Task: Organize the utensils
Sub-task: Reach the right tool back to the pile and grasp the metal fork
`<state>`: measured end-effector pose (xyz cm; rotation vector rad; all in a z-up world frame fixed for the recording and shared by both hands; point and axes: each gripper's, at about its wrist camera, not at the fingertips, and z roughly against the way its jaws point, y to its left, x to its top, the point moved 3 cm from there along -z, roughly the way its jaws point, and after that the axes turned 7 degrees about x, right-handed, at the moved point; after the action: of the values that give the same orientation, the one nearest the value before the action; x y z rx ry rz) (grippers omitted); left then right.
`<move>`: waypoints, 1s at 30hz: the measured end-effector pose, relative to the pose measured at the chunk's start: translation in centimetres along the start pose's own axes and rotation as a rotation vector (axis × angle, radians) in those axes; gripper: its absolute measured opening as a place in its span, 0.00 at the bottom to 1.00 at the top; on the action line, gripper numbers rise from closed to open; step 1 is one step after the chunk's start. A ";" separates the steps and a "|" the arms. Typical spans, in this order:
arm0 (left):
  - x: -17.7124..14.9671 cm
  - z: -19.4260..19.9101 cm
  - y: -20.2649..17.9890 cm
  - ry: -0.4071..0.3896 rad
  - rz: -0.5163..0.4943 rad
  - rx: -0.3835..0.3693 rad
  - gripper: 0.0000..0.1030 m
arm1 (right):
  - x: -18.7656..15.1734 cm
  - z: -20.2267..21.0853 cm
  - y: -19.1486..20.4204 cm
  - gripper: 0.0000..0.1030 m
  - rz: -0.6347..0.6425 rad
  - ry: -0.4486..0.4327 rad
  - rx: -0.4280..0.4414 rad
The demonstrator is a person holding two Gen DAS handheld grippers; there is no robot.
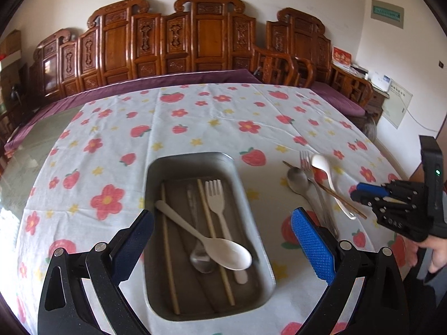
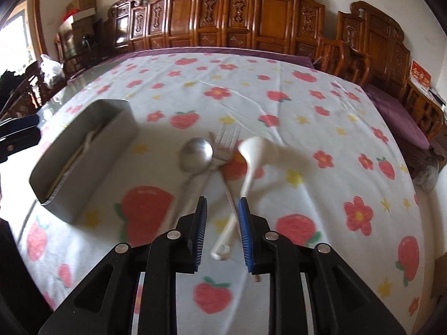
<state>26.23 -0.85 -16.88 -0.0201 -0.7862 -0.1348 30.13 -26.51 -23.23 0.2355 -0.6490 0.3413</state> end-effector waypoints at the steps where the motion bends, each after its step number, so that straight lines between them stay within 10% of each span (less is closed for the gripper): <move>1: -0.2 -0.1 -0.7 0.003 -0.013 -0.004 0.92 | -0.3 -0.4 -0.6 0.24 -0.011 0.005 -0.006; 30: -2.5 -1.6 -6.2 0.073 -0.035 0.004 0.92 | 1.7 -6.3 0.6 0.14 -0.078 0.060 0.086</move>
<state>24.84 -6.80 -19.97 0.0026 -0.7138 -0.1660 34.65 -23.53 -26.96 0.3308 -0.5649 0.3009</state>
